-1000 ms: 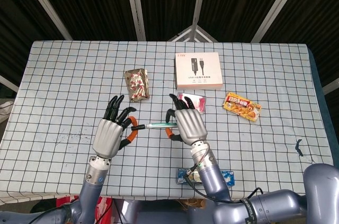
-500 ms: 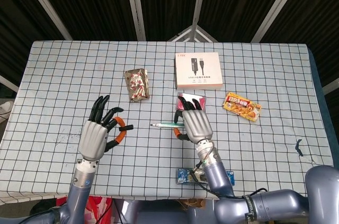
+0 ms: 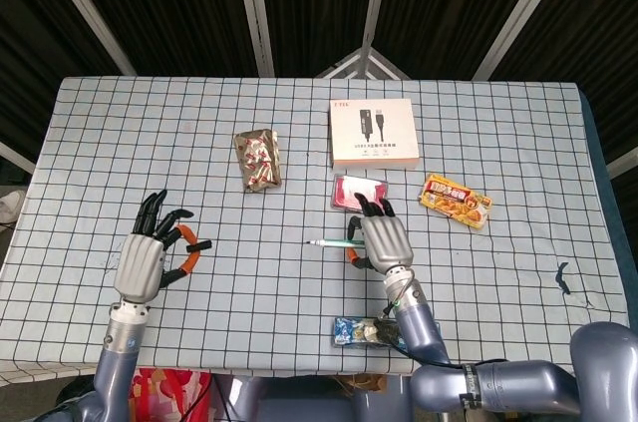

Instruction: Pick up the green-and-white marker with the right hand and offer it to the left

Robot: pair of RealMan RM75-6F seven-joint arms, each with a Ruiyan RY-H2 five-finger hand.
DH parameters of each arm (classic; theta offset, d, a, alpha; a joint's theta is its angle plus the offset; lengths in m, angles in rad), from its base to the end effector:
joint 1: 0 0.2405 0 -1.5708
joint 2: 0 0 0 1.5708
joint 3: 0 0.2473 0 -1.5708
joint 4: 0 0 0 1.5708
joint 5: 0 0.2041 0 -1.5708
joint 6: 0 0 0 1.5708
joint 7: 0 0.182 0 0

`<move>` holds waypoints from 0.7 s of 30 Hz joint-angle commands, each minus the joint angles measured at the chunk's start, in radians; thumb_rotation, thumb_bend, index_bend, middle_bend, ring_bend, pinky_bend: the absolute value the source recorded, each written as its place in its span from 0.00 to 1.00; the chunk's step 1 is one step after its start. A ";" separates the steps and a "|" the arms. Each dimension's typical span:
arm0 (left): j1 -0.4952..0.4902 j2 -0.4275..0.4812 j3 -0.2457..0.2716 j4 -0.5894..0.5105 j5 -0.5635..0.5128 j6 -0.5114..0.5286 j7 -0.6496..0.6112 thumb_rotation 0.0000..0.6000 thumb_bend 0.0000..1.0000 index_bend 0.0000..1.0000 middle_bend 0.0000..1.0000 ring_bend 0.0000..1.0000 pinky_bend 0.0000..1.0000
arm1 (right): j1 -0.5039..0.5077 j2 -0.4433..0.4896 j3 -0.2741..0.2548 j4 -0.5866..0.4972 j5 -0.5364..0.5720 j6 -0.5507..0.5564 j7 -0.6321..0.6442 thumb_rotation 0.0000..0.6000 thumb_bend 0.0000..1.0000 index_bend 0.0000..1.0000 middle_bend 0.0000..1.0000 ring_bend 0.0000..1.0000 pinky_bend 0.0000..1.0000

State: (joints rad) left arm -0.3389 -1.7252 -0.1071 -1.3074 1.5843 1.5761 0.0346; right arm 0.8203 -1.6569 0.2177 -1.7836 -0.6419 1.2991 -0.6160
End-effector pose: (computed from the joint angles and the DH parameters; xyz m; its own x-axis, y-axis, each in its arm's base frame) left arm -0.1848 0.2793 0.0206 0.0999 -0.1496 0.9837 0.9393 -0.3119 -0.1428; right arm -0.0918 -0.3364 -0.0347 0.2438 -0.3340 0.9105 -0.9696 -0.1054 0.2210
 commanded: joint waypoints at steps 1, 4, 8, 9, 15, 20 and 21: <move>-0.017 -0.065 -0.011 0.146 -0.062 -0.085 -0.110 1.00 0.48 0.56 0.28 0.00 0.00 | -0.012 -0.015 -0.016 0.041 -0.004 -0.021 0.013 1.00 0.61 0.79 0.09 0.16 0.06; -0.040 -0.103 -0.018 0.226 -0.075 -0.131 -0.157 1.00 0.48 0.54 0.27 0.00 0.00 | -0.020 -0.026 -0.019 0.070 -0.010 -0.035 0.025 1.00 0.61 0.79 0.09 0.16 0.06; -0.090 -0.138 -0.023 0.296 -0.092 -0.234 -0.242 1.00 0.48 0.52 0.25 0.00 0.00 | -0.026 -0.036 -0.019 0.103 -0.016 -0.055 0.031 1.00 0.61 0.79 0.09 0.16 0.06; -0.105 -0.144 -0.021 0.308 -0.094 -0.265 -0.267 1.00 0.48 0.52 0.25 0.00 0.00 | -0.027 -0.039 -0.019 0.110 -0.017 -0.060 0.032 1.00 0.61 0.79 0.09 0.16 0.06; -0.167 -0.191 -0.010 0.380 -0.087 -0.364 -0.351 1.00 0.48 0.50 0.24 0.00 0.00 | -0.033 -0.052 -0.015 0.141 -0.023 -0.079 0.034 1.00 0.61 0.80 0.09 0.16 0.06; -0.186 -0.217 0.012 0.420 -0.064 -0.373 -0.345 1.00 0.48 0.40 0.11 0.00 0.00 | -0.040 -0.057 -0.014 0.157 -0.026 -0.091 0.036 1.00 0.61 0.80 0.09 0.16 0.06; -0.186 -0.214 0.015 0.415 -0.059 -0.368 -0.342 1.00 0.48 0.33 0.06 0.00 0.00 | -0.042 -0.057 -0.014 0.160 -0.027 -0.095 0.036 1.00 0.61 0.80 0.09 0.16 0.06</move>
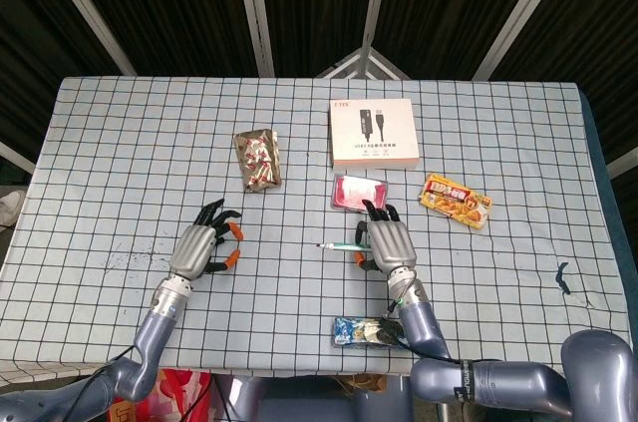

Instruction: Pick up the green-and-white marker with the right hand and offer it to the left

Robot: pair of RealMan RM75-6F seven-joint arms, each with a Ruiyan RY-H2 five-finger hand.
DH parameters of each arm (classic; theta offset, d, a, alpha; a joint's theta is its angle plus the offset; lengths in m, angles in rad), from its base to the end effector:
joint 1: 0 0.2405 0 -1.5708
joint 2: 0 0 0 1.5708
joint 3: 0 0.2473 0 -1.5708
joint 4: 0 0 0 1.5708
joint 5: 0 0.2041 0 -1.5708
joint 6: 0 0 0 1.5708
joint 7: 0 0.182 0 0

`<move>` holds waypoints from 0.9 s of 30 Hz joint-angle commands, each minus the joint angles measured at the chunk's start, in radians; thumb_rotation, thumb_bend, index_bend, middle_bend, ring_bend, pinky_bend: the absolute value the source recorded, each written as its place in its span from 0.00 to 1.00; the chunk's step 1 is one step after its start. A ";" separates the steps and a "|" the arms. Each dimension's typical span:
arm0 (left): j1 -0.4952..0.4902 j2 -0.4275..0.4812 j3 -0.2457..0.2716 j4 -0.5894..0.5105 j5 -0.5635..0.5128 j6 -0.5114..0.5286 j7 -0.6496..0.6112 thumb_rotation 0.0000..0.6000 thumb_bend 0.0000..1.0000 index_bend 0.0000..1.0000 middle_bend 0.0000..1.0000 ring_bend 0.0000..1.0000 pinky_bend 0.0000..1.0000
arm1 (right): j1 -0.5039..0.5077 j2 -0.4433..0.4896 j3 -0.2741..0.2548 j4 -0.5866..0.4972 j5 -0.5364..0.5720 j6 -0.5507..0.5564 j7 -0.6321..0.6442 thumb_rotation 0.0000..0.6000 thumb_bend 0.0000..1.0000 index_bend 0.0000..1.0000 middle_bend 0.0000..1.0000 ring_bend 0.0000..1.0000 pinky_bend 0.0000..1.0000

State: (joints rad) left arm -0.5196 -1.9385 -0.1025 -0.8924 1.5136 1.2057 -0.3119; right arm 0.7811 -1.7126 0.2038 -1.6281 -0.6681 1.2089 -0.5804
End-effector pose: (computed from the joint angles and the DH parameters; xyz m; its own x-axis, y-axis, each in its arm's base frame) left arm -0.1913 0.3279 -0.0844 0.0712 0.2223 0.9724 0.9500 -0.3122 0.0018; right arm -0.1199 -0.3428 -0.0573 0.2651 -0.3594 0.8947 -0.9640 -0.0814 0.2530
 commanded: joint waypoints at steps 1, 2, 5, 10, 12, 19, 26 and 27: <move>-0.005 0.008 0.013 -0.015 0.018 0.012 0.001 1.00 0.48 0.26 0.02 0.00 0.00 | -0.005 -0.003 0.001 0.010 -0.002 -0.008 0.005 1.00 0.61 0.80 0.09 0.16 0.06; -0.004 0.021 0.015 -0.036 0.025 0.023 -0.007 1.00 0.48 0.22 0.01 0.00 0.00 | -0.008 -0.004 0.001 0.014 -0.003 -0.012 0.010 1.00 0.61 0.80 0.09 0.16 0.06; 0.003 0.076 0.012 -0.122 0.051 0.084 -0.028 1.00 0.48 0.16 0.00 0.00 0.00 | -0.014 -0.010 -0.001 0.031 -0.010 -0.027 0.022 1.00 0.61 0.80 0.09 0.16 0.06; 0.019 0.179 0.000 -0.280 0.063 0.138 0.029 1.00 0.48 0.16 0.00 0.00 0.00 | -0.020 -0.018 -0.004 0.051 -0.029 -0.051 0.038 1.00 0.61 0.78 0.09 0.16 0.06; 0.026 0.221 -0.002 -0.345 0.062 0.149 0.070 1.00 0.48 0.16 0.00 0.00 0.00 | -0.020 -0.018 -0.008 0.058 -0.029 -0.063 0.034 1.00 0.61 0.72 0.09 0.15 0.06; 0.051 0.316 0.003 -0.482 0.043 0.151 0.181 1.00 0.48 0.16 0.00 0.00 0.00 | -0.019 -0.015 -0.004 0.059 0.011 -0.078 0.002 1.00 0.61 0.51 0.09 0.13 0.06; 0.079 0.371 0.019 -0.533 0.037 0.167 0.252 1.00 0.48 0.16 0.00 0.00 0.00 | -0.029 -0.011 0.012 0.059 0.029 -0.083 0.014 1.00 0.58 0.34 0.08 0.11 0.06; 0.083 0.377 0.020 -0.538 0.038 0.172 0.256 1.00 0.48 0.16 0.00 0.00 0.00 | -0.029 -0.009 0.013 0.057 0.033 -0.087 0.015 1.00 0.55 0.31 0.08 0.10 0.06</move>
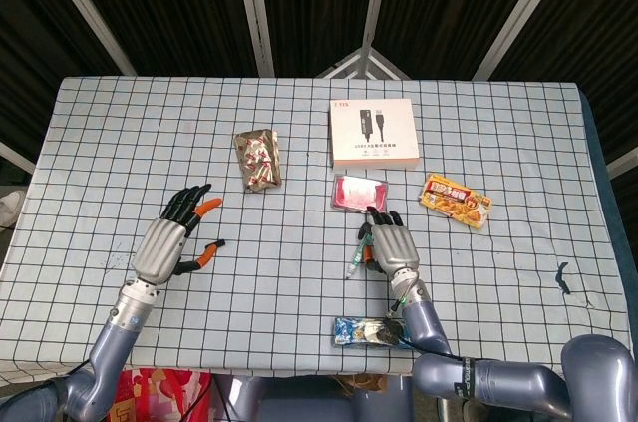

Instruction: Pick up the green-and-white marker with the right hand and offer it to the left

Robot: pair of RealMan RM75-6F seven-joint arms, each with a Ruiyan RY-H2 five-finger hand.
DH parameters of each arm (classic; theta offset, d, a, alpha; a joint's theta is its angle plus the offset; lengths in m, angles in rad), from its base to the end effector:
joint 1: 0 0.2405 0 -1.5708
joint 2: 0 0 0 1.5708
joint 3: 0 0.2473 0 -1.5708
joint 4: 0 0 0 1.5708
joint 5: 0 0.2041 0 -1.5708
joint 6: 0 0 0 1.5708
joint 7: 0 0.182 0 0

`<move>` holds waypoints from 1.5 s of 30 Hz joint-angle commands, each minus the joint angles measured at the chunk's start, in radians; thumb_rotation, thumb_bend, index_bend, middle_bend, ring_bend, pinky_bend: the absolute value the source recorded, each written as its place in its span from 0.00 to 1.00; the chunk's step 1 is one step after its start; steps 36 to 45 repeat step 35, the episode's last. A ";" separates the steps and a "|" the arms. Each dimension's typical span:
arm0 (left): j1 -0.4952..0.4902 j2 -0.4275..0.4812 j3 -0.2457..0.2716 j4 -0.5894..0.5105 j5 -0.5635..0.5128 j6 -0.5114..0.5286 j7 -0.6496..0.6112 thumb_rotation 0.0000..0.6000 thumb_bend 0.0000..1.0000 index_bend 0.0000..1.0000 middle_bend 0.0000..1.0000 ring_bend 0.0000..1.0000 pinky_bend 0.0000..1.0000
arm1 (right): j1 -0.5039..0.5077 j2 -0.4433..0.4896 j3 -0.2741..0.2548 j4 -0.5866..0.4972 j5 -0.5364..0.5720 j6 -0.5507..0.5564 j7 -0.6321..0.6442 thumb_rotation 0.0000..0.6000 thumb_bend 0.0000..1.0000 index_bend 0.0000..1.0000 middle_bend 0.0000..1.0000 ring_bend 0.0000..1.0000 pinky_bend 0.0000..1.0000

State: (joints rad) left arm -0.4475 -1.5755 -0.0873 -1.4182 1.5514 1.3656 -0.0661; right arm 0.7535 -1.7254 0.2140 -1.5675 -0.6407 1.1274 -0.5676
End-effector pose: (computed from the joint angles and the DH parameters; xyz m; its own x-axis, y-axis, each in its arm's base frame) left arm -0.1724 0.3026 0.0177 0.1176 0.0724 0.9904 0.9154 -0.3946 -0.0798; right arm -0.1386 -0.3438 -0.0694 0.2475 -0.4133 0.8763 -0.9667 -0.0438 0.2523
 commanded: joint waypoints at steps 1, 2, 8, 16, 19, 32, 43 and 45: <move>0.016 0.023 0.006 -0.016 -0.001 0.016 0.016 1.00 0.48 0.16 0.00 0.00 0.00 | -0.002 0.009 0.004 -0.007 0.010 -0.008 -0.001 1.00 0.53 0.28 0.07 0.09 0.06; 0.020 0.031 0.007 -0.022 -0.002 0.020 0.022 1.00 0.48 0.16 0.00 0.00 0.00 | -0.002 0.013 0.005 -0.011 0.014 -0.010 -0.004 1.00 0.52 0.26 0.06 0.08 0.06; 0.047 0.096 0.008 -0.063 0.008 0.062 0.053 1.00 0.48 0.16 0.00 0.00 0.00 | -0.008 0.059 -0.002 -0.073 0.037 -0.003 -0.034 1.00 0.48 0.16 0.04 0.05 0.06; 0.138 0.238 0.009 -0.115 0.011 0.186 0.082 1.00 0.48 0.15 0.00 0.00 0.00 | -0.128 0.237 -0.023 -0.263 -0.202 0.147 0.100 1.00 0.48 0.17 0.04 0.08 0.06; 0.183 0.287 0.026 -0.108 -0.009 0.209 0.134 1.00 0.48 0.16 0.00 0.00 0.00 | -0.196 0.303 -0.076 -0.279 -0.349 0.208 0.172 1.00 0.48 0.20 0.04 0.08 0.06; 0.313 0.382 0.066 -0.073 -0.060 0.268 0.098 1.00 0.48 0.18 0.08 0.00 0.00 | -0.413 0.422 -0.258 -0.076 -0.660 0.444 0.207 1.00 0.48 0.23 0.04 0.08 0.06; 0.324 0.387 0.066 -0.072 -0.065 0.269 0.081 1.00 0.48 0.18 0.08 0.00 0.00 | -0.432 0.435 -0.254 -0.044 -0.669 0.453 0.244 1.00 0.48 0.23 0.04 0.08 0.06; 0.324 0.387 0.066 -0.072 -0.065 0.269 0.081 1.00 0.48 0.18 0.08 0.00 0.00 | -0.432 0.435 -0.254 -0.044 -0.669 0.453 0.244 1.00 0.48 0.23 0.04 0.08 0.06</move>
